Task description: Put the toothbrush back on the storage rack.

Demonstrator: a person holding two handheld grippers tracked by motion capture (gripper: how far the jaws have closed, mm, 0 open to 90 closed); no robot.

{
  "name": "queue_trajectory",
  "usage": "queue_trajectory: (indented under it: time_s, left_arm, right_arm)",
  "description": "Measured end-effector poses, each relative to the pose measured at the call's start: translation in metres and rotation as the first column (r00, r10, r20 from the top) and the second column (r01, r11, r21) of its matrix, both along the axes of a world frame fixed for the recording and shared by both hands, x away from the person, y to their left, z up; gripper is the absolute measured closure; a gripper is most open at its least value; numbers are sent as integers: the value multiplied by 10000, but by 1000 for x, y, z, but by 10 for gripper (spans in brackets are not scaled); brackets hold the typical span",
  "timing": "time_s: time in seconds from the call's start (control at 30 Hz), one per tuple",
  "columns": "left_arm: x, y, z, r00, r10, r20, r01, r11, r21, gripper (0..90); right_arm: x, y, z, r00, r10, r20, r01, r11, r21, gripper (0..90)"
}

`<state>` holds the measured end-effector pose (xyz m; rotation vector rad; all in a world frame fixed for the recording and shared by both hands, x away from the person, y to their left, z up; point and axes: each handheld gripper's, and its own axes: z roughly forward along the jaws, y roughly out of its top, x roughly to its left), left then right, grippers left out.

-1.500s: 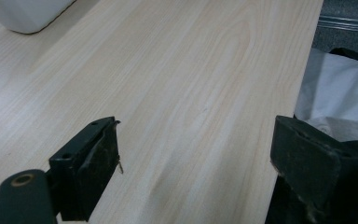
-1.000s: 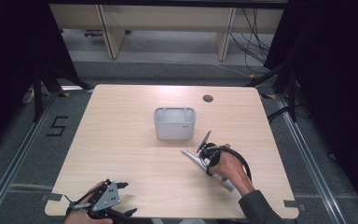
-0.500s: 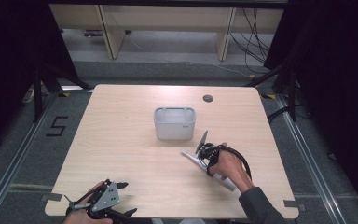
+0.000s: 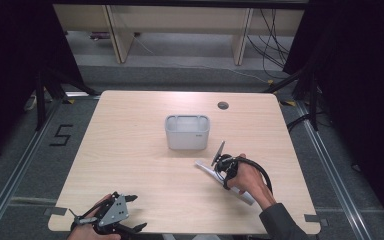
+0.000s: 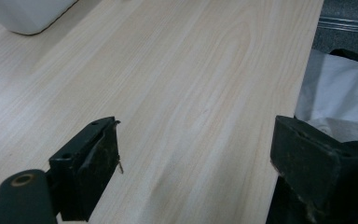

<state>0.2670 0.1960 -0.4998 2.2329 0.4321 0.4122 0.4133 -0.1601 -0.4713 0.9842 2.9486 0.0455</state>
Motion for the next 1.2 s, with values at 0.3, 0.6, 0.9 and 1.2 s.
queue_trajectory:
  time_s: [0.3,0.6,0.9,1.2]
  left_arm:
    - [0,-1,0,9999,105,-64,-105,9999,-89,148]
    - [0,0,0,10000,36,19,-36,10000,-39,148]
    - [0,0,1,10000,-38,-92,39,10000,67,148]
    - [1,0,2,9999,-46,-102,47,9999,108,148]
  right_arm:
    - [-10,-15,21,9950,112,995,-229,9928,1177,665]
    - [-28,-34,53,9616,-524,2695,-399,9445,3262,665]
    - [-28,-48,59,9306,-1435,3368,-125,9070,4210,665]
    - [-19,-55,61,8831,-2188,4150,-313,8551,5176,665]
